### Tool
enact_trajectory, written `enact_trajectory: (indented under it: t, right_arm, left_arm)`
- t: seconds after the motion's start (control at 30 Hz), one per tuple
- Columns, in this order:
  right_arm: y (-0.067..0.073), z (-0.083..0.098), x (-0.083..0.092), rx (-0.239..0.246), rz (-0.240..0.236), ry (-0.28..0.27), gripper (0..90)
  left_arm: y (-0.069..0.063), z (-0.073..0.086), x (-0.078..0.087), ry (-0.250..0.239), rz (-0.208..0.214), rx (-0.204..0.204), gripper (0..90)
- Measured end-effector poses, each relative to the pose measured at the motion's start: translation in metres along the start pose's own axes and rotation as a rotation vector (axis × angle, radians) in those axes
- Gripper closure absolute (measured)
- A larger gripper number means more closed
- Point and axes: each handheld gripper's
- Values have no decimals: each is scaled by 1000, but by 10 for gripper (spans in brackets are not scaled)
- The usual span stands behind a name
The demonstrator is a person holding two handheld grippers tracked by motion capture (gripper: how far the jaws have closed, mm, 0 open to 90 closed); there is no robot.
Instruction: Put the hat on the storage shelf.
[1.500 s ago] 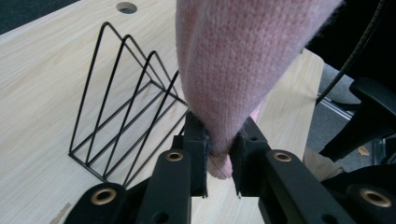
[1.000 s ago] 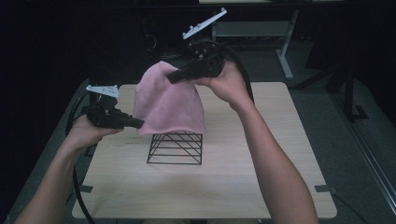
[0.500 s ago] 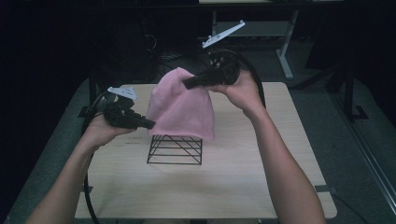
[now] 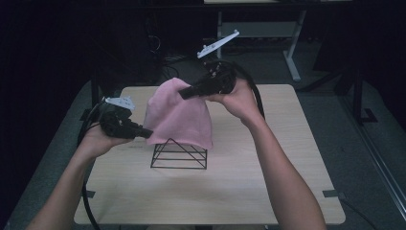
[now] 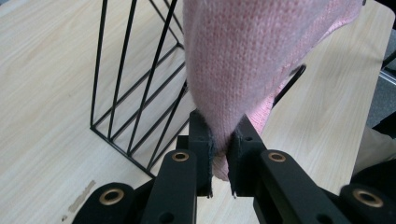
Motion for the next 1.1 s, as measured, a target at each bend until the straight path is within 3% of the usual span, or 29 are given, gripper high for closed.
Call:
enact_trajectory:
  t: [0.27,0.67,0.87,1.1]
  right_arm:
    - [3,5,-14,14,-25,19,759]
    - [-8,20,-30,9,-67,57,743]
    - [-12,26,-38,2,-73,83,735]
    - [-15,34,-45,-12,-80,111,725]
  left_arm:
    - [-2,12,-6,24,-10,9,811]
    - [-3,29,-19,56,-10,12,808]
    - [-4,38,-26,63,-10,31,808]
    - [-4,44,-34,86,-11,22,809]
Point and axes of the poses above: each handheld gripper's, and its own axes: x roughly backward along the jaws, z roughly out of its underside, y roughly to its left, and after that the axes turned 15 degrees about -x, right-handed
